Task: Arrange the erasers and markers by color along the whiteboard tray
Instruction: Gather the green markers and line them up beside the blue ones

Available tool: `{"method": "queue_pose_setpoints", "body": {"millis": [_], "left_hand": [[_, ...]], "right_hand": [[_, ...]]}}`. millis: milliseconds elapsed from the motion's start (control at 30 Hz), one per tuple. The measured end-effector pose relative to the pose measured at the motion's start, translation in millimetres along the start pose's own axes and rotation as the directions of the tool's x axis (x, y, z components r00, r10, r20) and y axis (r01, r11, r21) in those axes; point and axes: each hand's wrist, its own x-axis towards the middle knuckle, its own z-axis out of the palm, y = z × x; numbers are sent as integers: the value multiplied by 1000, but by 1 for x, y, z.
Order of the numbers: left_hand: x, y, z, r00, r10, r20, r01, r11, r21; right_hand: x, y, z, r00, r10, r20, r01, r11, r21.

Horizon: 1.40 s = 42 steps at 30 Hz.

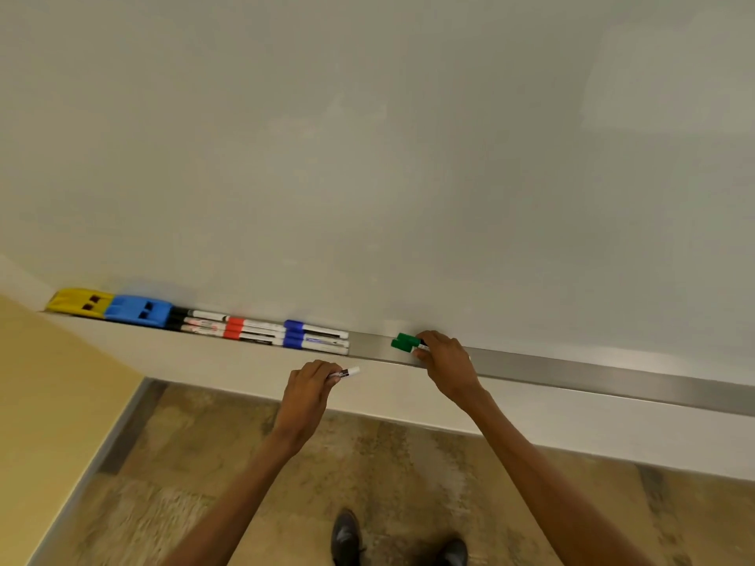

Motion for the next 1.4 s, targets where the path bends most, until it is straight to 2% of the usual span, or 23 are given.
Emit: {"method": "queue_pose_setpoints", "body": {"millis": [300, 800, 967, 1167, 1400], "left_hand": [[-18, -51, -25, 1000, -15, 9, 15, 1000, -12], [-13, -85, -35, 999, 37, 39, -38, 999, 17], [4, -76, -28, 995, 89, 36, -90, 995, 30], [41, -45, -16, 985, 172, 5, -172, 985, 9], [82, 6, 13, 941, 324, 94, -326, 945, 4]], "right_hand": [[31, -41, 38, 995, 8, 103, 0, 997, -78], [35, -56, 62, 995, 17, 103, -11, 998, -57], [26, -52, 60, 997, 23, 74, -23, 1000, 3], [-3, -34, 43, 994, 98, -53, -91, 989, 115], [-68, -5, 41, 961, 242, -136, -205, 949, 239]]}}
